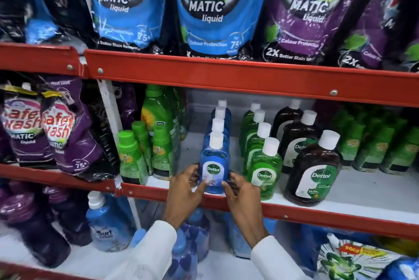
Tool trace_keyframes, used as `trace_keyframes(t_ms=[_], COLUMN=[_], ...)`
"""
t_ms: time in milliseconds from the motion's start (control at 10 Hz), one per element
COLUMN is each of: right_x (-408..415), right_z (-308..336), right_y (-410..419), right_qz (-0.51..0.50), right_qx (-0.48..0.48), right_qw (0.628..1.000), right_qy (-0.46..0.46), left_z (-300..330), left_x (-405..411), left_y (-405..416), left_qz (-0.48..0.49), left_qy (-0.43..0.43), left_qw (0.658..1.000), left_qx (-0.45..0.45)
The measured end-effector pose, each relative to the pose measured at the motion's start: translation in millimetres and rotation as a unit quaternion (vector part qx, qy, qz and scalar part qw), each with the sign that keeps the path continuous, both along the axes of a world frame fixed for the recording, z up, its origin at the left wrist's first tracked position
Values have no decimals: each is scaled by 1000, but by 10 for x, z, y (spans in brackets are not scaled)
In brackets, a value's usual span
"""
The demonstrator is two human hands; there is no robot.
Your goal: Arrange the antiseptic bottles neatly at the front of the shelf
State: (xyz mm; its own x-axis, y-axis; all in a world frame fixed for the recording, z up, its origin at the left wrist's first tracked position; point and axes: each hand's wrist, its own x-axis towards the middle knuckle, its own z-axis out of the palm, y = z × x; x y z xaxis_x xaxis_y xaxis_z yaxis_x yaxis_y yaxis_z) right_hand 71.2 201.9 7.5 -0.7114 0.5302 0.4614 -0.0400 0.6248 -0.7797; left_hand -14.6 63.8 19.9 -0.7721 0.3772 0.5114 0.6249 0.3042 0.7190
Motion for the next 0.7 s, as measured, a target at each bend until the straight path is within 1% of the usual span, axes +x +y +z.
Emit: trace_keyframes(t_ms=[200,400,600,700], right_x=[-43,-41,31,247], right_z=[11,3,40,75], right_y=[28,8,-27,-37], right_qz=[2,-9,12,-63], right_qx=[-5,-12,-77,-105], right_qw=[1000,1000,997,988], right_qy=[-15,-20,-12,98], left_z=[-62,-74,-42,11], left_x=[-24,-29,-17,115], left_y=[0,-9,-21,-44], left_qz=[1,-8,-13,31], left_qy=[-23,-15,-34,-25], left_qw=[999,999,999,998], left_qx=[40,35,31,43])
